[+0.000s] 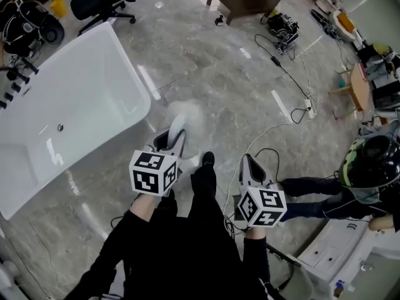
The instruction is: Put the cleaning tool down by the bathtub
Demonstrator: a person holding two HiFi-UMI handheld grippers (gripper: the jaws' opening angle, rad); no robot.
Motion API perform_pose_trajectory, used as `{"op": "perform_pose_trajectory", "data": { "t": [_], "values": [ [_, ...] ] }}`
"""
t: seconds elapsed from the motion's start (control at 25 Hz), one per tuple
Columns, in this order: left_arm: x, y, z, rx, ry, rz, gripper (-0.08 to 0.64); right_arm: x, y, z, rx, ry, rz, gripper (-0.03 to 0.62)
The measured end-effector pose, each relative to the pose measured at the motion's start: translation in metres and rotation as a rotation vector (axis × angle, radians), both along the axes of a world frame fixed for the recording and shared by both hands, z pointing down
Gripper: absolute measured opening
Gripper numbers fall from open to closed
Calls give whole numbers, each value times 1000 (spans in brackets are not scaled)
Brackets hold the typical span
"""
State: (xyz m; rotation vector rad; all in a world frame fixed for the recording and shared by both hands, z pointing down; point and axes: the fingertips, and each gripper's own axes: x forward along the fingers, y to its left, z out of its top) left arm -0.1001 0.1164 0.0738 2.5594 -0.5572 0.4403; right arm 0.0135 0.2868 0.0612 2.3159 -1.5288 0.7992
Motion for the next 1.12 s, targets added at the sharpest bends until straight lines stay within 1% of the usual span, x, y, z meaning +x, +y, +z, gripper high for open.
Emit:
{"op": "perform_pose_trajectory", "data": {
  "t": [0.16,0.28,0.48,0.64,0.84,1.0,1.12],
  "values": [
    [28,-17,12,-14,-26,-48,95,43,-24,6,4,-2,-30,0],
    [52,-30,26,-22,-51,-98,95,81,-44,13,7,-1,-70,0],
    [95,-50,50,-35,-90,-213,95,145,-73,37,-12,-42,-159,0],
    [122,-72,57,-52,-113,-287,95,184,-95,46,-30,-76,-216,1],
    [151,-105,64,-26,-130,-337,95,216,-110,67,-53,-119,-252,0],
    [154,-130,77,-24,-166,-395,95,220,-124,85,-85,-161,-290,1],
    [153,-149,98,-30,-199,-421,95,220,-137,102,-108,-177,-299,0]
  ]
}}
